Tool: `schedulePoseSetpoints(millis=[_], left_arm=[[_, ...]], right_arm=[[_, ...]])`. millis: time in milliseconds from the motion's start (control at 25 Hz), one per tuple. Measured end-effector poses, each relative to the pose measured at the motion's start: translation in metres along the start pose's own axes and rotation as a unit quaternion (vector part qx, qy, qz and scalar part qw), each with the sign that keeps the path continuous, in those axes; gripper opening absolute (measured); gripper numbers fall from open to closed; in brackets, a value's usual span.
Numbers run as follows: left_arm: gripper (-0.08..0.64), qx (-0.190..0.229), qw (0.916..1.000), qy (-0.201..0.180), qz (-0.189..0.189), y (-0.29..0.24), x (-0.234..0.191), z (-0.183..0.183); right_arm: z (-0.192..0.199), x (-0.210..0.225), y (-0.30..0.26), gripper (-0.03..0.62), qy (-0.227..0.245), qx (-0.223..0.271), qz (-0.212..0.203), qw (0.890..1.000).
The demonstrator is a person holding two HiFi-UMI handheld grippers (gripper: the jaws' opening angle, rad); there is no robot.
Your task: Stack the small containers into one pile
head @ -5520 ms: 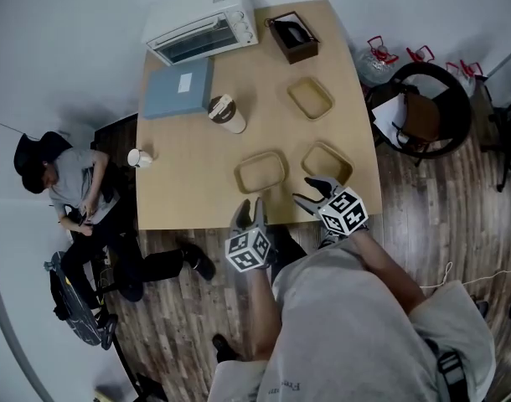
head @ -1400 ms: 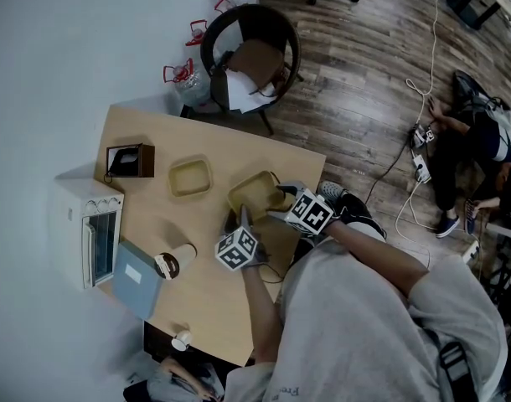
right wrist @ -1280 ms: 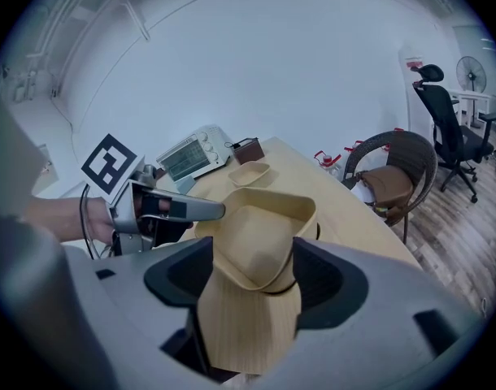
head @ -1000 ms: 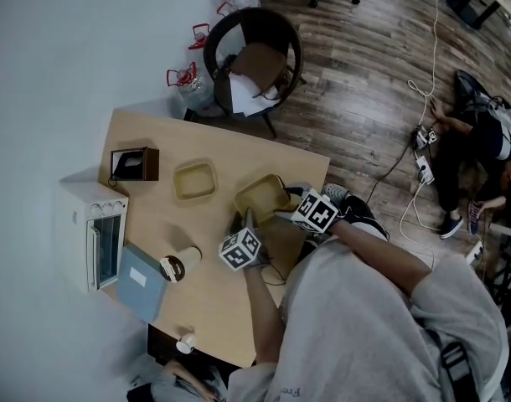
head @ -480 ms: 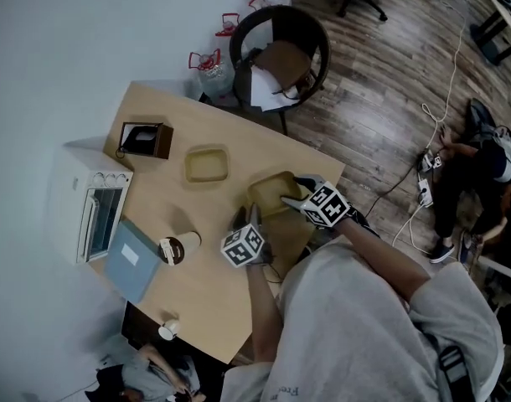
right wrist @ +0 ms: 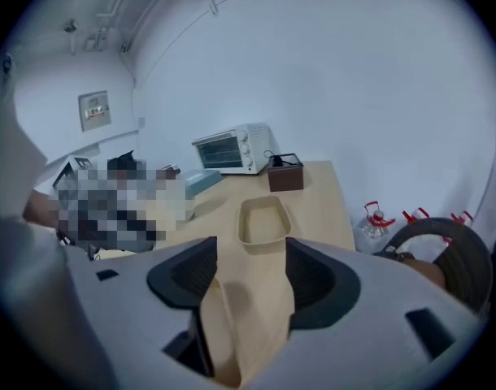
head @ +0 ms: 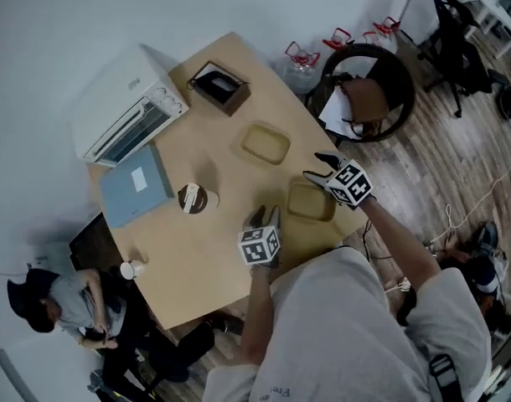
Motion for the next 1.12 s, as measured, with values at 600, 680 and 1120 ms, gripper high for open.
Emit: schedulePoseSetpoints(millis=[600,680,1120], left_arm=[[0.150,0.187,0.9421,0.183,-0.210,0.069,0.004,0.074],[0.150,0.201,0.9313,0.198,-0.230,0.074,0.013,0.091],[0.147,0.255,0.8876,0.244,-0.296,0.105,0.047,0.155]], right_arm=[[-0.013,-0.036,-0.127,0.235,0.561,-0.061,-0.208,0.799],[-0.004,-0.034,-0.135,0.235,0.618,-0.066,-0.217,0.753],[0.021,-0.046,-0.150,0.032,0.702,-0.061,-0.197,0.682]])
Point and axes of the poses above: the fingertips, and each gripper's own axes: y backward along the fingers, x to its right, z out of its underside, the point moved 7 cm from there along y, backward along the fingers, and after that the axes turned 14 degrees about z, right-handed, at the moved point
